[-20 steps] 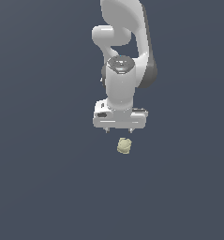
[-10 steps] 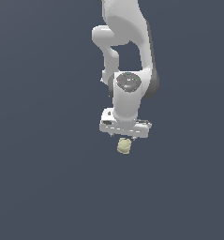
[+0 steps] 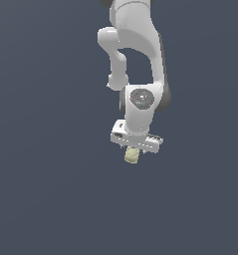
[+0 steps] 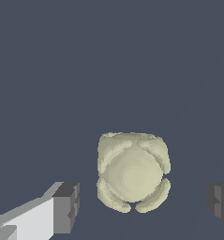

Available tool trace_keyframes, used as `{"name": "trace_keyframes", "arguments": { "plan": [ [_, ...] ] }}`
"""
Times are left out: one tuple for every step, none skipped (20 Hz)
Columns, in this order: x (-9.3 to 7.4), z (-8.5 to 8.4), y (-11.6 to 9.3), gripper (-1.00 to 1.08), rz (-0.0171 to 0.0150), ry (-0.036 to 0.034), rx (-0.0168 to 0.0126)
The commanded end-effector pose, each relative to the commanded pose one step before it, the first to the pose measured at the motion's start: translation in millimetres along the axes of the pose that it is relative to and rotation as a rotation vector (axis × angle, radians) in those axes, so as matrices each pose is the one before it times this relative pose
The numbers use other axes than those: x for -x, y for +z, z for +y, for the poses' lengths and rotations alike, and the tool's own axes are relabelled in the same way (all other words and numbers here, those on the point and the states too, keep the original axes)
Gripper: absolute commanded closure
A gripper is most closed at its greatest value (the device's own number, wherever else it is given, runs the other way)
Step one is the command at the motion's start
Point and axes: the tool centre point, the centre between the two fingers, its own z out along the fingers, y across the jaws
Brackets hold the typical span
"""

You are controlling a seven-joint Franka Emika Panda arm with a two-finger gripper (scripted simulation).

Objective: Pick up the object and move it to a goal position.

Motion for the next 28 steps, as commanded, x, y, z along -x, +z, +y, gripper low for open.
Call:
{"name": "trace_keyframes", "arguments": {
  "plan": [
    [0.20, -1.17, 3.11, -0.92, -0.00101, 0.01183, 0.00188],
    [0.08, -0.19, 0.52, -0.92, -0.00027, 0.00164, 0.00031],
    [-0.01, 0.01, 0.19, -0.92, -0.00011, 0.00067, 0.00013],
    [0.21, 0.14, -0.67, -0.92, -0.00021, -0.00412, -0.00043],
    [0.01, -0.02, 0.40, -0.92, 0.00000, 0.00000, 0.00000],
    [0.04, -0.05, 1.19, -0.92, 0.00000, 0.00000, 0.00000],
    [0.08, -0.08, 1.98, -0.92, 0.00000, 0.00000, 0.00000],
    [-0.05, 0.28, 2.76, -0.92, 0.00004, 0.00069, 0.00007],
    [0.16, -0.14, 3.53, -0.92, 0.00000, 0.00000, 0.00000],
    [0.09, 0.12, 4.30, -0.92, 0.00003, 0.00048, 0.00005],
    [0.26, -0.18, 5.05, -0.92, 0.00000, 0.00000, 0.00000],
    [0.07, 0.36, 5.76, -0.92, 0.00005, 0.00097, 0.00011],
    [0.32, -0.21, 6.03, -0.92, 0.00000, 0.00000, 0.00000],
    [0.02, 0.37, 5.26, -0.92, 0.00005, 0.00097, 0.00011],
    [0.17, -0.18, 4.45, -0.92, 0.00000, 0.00000, 0.00000],
    [-0.05, 0.10, 3.62, -0.92, 0.00003, 0.00049, 0.00005],
    [-0.05, -0.19, 2.81, -0.92, 0.00000, 0.00000, 0.00000],
    [-0.18, -0.19, 1.98, -0.92, 0.00000, 0.00000, 0.00000],
    [-0.30, -0.20, 1.16, -0.92, 0.00000, 0.00000, 0.00000],
    [-0.52, 0.23, 0.42, -0.92, 0.00002, 0.00069, 0.00002],
    [-0.16, -0.07, 0.03, -0.92, 0.00000, 0.00000, 0.00000],
    [0.00, 0.00, 0.00, 1.08, 0.00000, 0.00000, 0.00000],
    [0.00, 0.00, 0.00, 1.08, 0.00000, 0.00000, 0.00000],
    [0.00, 0.00, 0.00, 1.08, 0.00000, 0.00000, 0.00000],
    [0.00, 0.00, 0.00, 1.08, 0.00000, 0.00000, 0.00000],
    [0.00, 0.00, 0.00, 1.08, 0.00000, 0.00000, 0.00000],
    [0.00, 0.00, 0.00, 1.08, 0.00000, 0.00000, 0.00000],
    [0.00, 0.00, 0.00, 1.08, 0.00000, 0.00000, 0.00000]
  ]
}}
